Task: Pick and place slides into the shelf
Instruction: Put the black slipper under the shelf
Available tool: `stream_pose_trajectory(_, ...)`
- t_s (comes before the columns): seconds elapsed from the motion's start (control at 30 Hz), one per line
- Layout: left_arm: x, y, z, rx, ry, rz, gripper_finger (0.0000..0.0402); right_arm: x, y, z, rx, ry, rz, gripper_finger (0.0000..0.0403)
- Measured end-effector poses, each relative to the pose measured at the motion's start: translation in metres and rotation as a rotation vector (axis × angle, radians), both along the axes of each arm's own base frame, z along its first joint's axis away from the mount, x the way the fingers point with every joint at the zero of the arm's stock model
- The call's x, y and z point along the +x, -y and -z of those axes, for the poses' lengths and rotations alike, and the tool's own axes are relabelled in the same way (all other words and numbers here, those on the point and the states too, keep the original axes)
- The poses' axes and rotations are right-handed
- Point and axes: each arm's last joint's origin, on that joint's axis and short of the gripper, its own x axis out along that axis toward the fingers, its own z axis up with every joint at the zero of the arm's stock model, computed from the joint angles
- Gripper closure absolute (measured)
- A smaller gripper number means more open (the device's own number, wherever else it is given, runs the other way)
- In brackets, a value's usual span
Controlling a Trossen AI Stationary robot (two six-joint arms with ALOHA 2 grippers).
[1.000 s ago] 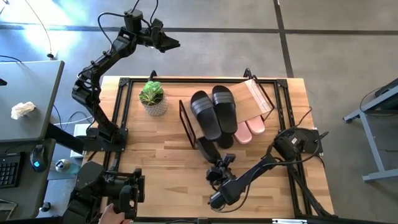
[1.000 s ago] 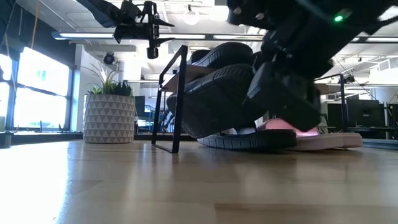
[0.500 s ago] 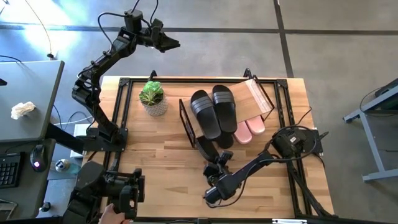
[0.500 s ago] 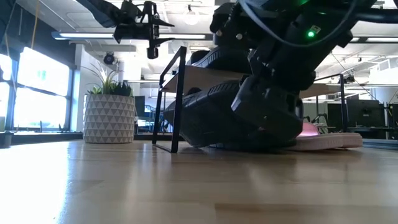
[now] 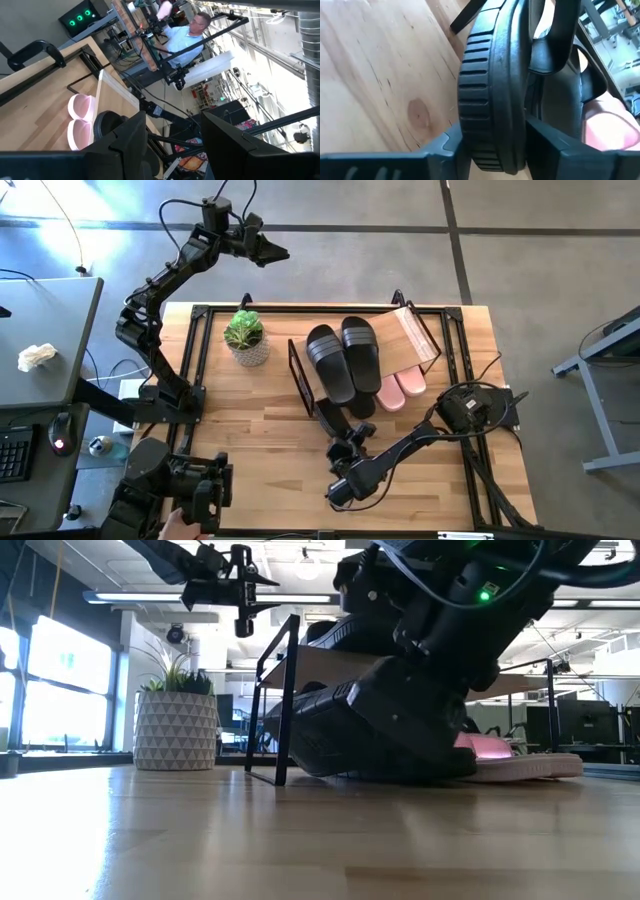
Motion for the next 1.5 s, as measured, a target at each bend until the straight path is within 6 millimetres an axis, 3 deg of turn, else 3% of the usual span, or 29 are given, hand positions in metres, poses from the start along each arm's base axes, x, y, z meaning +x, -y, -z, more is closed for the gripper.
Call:
stream_pose_trajectory(0.43,0.0,0.0,0.0,0.003,0.0,0.0,0.0227,-0.006,-0.008,0.0,0.038,0.115,0.07,0.0205)
stream_pose_trajectory(0.93,0.0,0.0,0.0,0.003,0.0,0.0,0.0227,-0.048,-0.036,-0.008,0.067,0.133,0.191,0.0201)
stream_pose_trajectory(1.03,0.0,0.0,0.0,0.003,0.0,0.0,0.0227,-0.055,-0.04,-0.011,0.082,0.214,0.243,0.0203)
stream_pose_trajectory(1.27,0.0,0.0,0.0,0.004,0.0,0.0,0.0227,-0.072,-0.05,-0.06,0.237,0.472,0.303,0.0256)
stream_pose_trajectory(1.5,0.0,0.0,0.0,0.005,0.001,0.0,0.0227,-0.087,-0.054,-0.123,0.534,0.636,0.307,0.0368)
